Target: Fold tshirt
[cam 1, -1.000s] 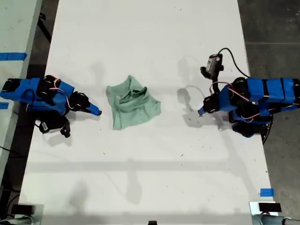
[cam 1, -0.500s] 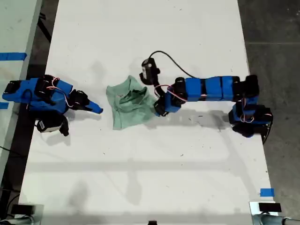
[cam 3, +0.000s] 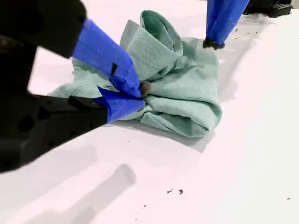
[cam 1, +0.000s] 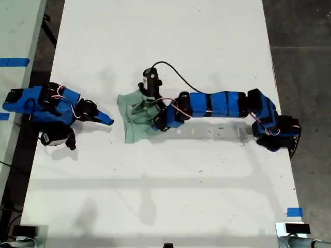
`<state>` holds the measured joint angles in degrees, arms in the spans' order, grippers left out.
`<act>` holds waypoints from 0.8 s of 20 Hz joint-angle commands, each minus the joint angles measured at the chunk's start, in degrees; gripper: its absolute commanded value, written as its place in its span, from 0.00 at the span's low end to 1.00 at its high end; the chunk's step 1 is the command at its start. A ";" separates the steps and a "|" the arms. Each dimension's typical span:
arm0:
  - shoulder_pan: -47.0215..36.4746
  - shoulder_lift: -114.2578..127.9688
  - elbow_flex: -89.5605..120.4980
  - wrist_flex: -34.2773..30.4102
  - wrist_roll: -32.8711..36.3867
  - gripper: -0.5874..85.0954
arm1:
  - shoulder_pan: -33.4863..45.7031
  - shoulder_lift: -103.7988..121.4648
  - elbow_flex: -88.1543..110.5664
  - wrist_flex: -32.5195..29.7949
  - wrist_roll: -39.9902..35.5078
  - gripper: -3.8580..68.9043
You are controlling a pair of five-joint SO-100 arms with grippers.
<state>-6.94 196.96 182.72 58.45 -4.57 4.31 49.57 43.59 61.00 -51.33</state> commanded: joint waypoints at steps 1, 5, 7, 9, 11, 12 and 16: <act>0.09 -0.44 0.53 -1.49 -0.70 0.01 | 1.41 0.44 -4.57 -3.96 -1.76 0.04; -0.09 -0.44 0.53 -1.49 -0.70 0.01 | 7.56 -0.97 -4.57 -8.61 -6.15 0.04; -0.79 -0.44 0.53 -1.49 -0.44 0.01 | 13.18 -0.88 -4.57 -11.43 -8.35 0.04; -1.05 -0.44 0.53 -1.49 -0.35 0.01 | 18.98 2.81 -4.75 -11.87 -10.11 0.04; -1.05 0.09 0.53 -1.23 -0.62 0.01 | 23.73 7.82 -4.75 -11.95 -11.34 0.04; -1.23 1.41 0.53 -0.70 -0.70 0.01 | 25.31 10.28 -4.48 -10.63 -11.95 0.04; -1.05 9.32 0.26 2.37 -0.70 0.08 | 26.02 25.31 2.29 2.20 -12.74 0.04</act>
<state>-7.91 200.21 182.64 60.64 -4.57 30.67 62.40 44.47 57.48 -63.19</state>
